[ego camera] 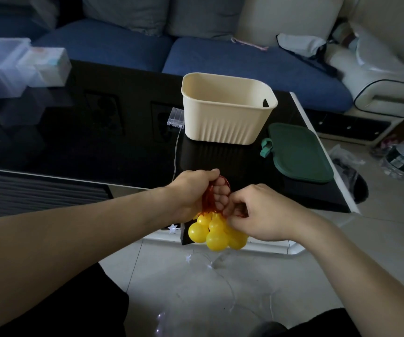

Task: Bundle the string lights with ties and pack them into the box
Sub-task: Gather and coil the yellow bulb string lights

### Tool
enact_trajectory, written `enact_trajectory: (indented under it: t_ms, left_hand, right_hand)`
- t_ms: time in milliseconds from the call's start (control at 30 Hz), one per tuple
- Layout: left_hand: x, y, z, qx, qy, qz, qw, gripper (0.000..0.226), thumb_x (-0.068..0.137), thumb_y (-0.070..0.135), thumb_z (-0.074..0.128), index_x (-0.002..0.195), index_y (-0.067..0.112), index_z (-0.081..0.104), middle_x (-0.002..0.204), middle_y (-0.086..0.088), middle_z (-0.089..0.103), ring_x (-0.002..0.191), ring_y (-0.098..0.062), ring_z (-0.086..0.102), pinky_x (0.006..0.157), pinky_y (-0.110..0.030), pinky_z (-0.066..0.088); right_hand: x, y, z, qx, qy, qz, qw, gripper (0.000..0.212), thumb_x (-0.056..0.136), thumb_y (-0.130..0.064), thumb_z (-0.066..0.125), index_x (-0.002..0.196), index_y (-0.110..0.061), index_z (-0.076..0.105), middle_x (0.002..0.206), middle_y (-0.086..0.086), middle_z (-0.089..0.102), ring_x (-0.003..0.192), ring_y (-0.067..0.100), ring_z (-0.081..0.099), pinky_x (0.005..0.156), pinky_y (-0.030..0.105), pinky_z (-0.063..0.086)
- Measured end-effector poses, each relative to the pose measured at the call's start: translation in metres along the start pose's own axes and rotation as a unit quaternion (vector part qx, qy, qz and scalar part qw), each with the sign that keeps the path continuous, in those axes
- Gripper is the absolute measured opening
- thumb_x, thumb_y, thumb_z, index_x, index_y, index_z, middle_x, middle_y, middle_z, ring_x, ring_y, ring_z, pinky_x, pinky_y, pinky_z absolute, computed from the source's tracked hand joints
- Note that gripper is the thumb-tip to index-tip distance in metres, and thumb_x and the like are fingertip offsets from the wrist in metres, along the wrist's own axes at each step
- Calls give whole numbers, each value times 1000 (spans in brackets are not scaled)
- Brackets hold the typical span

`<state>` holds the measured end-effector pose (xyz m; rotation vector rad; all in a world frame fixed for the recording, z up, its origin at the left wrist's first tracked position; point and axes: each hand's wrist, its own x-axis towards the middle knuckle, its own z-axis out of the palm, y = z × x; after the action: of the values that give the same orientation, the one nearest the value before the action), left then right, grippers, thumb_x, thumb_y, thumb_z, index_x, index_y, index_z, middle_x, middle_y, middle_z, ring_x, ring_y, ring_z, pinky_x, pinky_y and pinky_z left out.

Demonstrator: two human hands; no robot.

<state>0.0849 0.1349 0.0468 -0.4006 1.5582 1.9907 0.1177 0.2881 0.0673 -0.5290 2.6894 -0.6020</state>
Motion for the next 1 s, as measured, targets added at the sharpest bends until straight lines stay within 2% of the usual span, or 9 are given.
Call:
enact_trajectory:
  t_ms: [100,267,367,467,533,633,700,933,1000]
  left_hand:
    - [2,-1,1,-13,24,4,1000,35,106,27,43,77,9,55,55,-5,57,42,-16,54,48,-25,46]
    - [7,-6,1,19,66,35,997,37,105,30,44,75,10,53,56,-3,49,41,-15,45,44,-26,40]
    - [9,-13,4,36,80,58,994,38,106,28,43,76,7,54,57,-4,50,40,-15,46,47,-28,41]
    - [9,-18,8,57,90,67,992,38,105,28,45,74,7,56,56,-3,51,49,-18,47,56,-31,44]
    - [10,-20,8,67,88,65,992,38,104,29,47,74,8,57,57,-3,52,53,-19,47,59,-33,44]
    - [9,-18,6,67,76,50,994,38,103,31,48,73,10,56,56,-2,50,47,-16,45,50,-28,41]
    - [6,-15,7,55,66,37,996,37,103,31,50,73,10,56,56,-2,51,46,-16,46,49,-28,42]
    - [-3,-7,12,-43,30,13,999,36,106,27,42,76,10,52,58,-7,61,45,-18,59,52,-27,50]
    - [-4,-4,12,-58,32,12,998,37,107,27,39,74,11,50,57,-7,60,43,-17,58,50,-25,48]
  right_hand:
    - [-3,1,-4,19,-4,0,1000,13,87,-17,66,92,-20,78,69,-7,67,62,-3,62,56,10,44]
    - [-9,-3,-11,16,-10,-5,1000,11,83,-17,69,81,-21,78,67,-5,71,64,2,65,58,20,51]
    - [-11,-10,-8,36,-23,-16,999,8,80,-18,71,73,-18,74,63,-3,71,55,1,61,52,14,44]
    - [-9,-15,-4,53,-47,-18,997,14,83,-22,72,69,-21,70,64,-3,70,54,2,60,53,18,47]
    - [-7,-14,-2,45,-54,-6,998,16,86,-20,69,70,-21,69,67,0,72,58,7,63,56,23,53]
    - [-3,-8,5,12,-44,19,999,25,89,-24,62,68,-12,66,68,7,71,65,21,66,65,40,58]
    - [-1,-4,8,-8,-33,35,999,29,91,-26,59,69,-9,67,64,6,70,62,22,66,66,44,60]
    - [2,3,4,-25,-3,72,997,32,86,-41,71,69,-14,65,67,3,69,67,21,67,62,39,55]
    - [0,6,-3,-19,-9,76,997,27,83,-45,74,76,-19,70,67,-2,67,61,11,63,55,31,51]
